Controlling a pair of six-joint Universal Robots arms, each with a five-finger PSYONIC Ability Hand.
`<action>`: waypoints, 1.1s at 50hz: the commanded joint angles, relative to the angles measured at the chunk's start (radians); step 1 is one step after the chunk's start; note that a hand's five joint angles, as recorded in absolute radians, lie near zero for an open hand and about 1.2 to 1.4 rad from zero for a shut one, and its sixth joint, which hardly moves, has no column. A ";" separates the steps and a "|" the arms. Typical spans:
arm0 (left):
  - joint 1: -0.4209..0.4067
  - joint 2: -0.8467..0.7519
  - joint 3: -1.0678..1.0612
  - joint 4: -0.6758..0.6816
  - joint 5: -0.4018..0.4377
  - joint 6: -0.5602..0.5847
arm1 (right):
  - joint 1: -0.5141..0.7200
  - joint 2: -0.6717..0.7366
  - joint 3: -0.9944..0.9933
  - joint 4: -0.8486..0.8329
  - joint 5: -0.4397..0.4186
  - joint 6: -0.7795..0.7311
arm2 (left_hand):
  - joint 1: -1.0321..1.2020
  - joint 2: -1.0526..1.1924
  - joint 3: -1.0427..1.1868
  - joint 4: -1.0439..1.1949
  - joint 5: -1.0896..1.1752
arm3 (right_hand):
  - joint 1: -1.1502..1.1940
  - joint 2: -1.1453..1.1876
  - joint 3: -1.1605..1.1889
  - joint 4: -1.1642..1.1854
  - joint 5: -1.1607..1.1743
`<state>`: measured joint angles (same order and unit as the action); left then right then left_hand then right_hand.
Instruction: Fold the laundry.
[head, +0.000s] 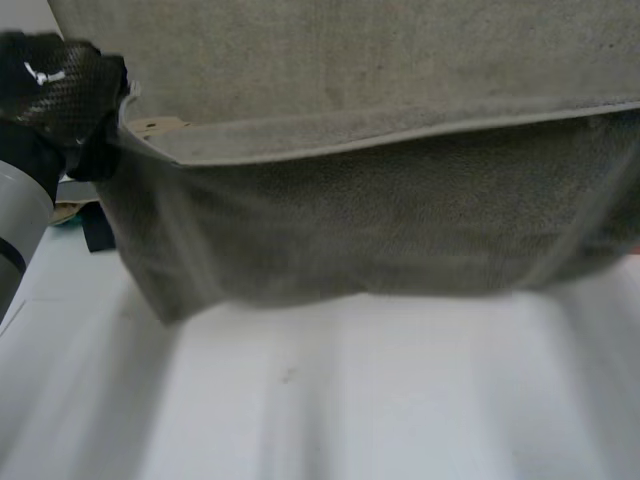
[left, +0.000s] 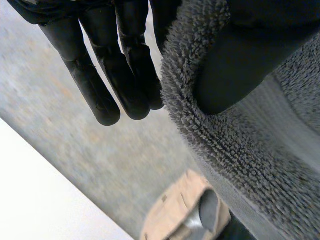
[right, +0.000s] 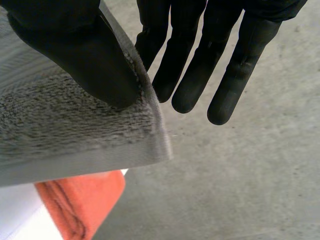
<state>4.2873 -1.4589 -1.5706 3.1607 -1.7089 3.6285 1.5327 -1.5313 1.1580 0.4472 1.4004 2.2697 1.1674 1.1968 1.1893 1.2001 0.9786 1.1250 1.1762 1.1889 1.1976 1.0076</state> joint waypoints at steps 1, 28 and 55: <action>0.046 -0.230 -0.013 0.005 0.064 -0.042 | 0.017 0.218 -0.061 0.024 0.009 0.002 | 0.229 0.199 0.207 0.196 0.243 | 0.271 0.220 0.207 0.199 0.214; 0.031 -0.673 0.636 0.562 0.028 -0.163 | 0.184 0.576 -0.532 -0.625 0.264 0.237 | 0.229 0.199 0.207 0.196 0.243 | 0.271 0.220 0.207 0.199 0.214; 0.017 -0.458 -0.184 0.173 0.064 -0.108 | 0.057 0.374 0.313 -0.216 0.146 -0.090 | 0.229 0.199 0.207 0.196 0.243 | 0.271 0.220 0.207 0.199 0.214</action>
<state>4.3043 -2.1316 -1.5382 3.5810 -1.6458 3.4676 1.6726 -0.9789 1.2697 0.0852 1.5460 2.3652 1.1674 1.1979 1.1939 1.2005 0.9786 1.1250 1.1762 1.1891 1.1977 1.0112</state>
